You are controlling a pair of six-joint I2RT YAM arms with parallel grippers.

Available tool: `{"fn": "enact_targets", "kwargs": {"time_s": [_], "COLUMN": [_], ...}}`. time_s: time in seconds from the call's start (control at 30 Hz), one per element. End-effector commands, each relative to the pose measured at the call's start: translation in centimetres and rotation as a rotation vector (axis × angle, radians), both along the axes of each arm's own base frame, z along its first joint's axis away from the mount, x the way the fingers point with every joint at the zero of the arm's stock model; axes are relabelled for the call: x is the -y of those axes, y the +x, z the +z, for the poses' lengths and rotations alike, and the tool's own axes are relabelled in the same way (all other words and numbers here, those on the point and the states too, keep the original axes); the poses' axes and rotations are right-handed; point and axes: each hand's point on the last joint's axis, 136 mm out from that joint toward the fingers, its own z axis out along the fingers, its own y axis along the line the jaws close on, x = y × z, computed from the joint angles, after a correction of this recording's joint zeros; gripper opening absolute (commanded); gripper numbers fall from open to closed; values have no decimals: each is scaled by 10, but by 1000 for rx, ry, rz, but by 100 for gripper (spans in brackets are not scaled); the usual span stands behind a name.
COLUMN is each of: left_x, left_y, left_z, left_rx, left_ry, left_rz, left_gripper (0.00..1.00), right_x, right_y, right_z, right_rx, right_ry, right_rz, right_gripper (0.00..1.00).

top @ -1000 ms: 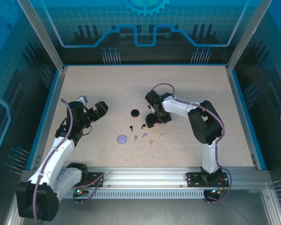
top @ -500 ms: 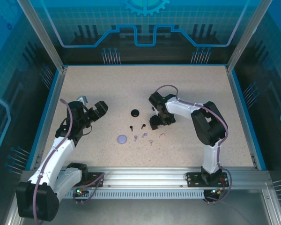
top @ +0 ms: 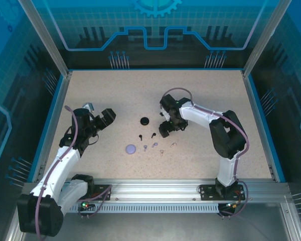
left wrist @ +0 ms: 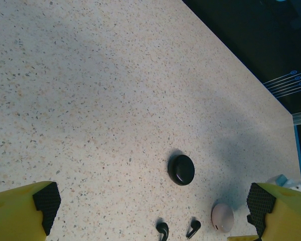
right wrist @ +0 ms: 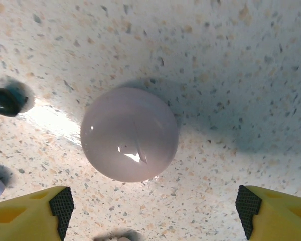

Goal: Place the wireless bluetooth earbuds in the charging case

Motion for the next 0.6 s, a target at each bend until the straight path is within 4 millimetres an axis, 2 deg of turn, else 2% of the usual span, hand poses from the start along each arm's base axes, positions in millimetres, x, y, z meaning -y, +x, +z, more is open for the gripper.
{"fn": "enact_targets", "kwargs": {"time_s": [0.0,0.37,0.57], "left_x": [3,2,2], "left_y": [-2,-4,-3], "left_z": [5,7,8], "left_rx": [9,9,9], "left_ry": [-2,1,-1], "left_rz": [-18,-13,-13], "left_gripper": [99,99,99], "right_x": [-10,-22,-23], "right_y": [1,3,8], "right_z": [5,-14,-21], "right_rx": [-11,-55,-58], "right_ry": [8,-14,-51], "right_rz": [118,177,179], "right_gripper": [89,89,83]}}
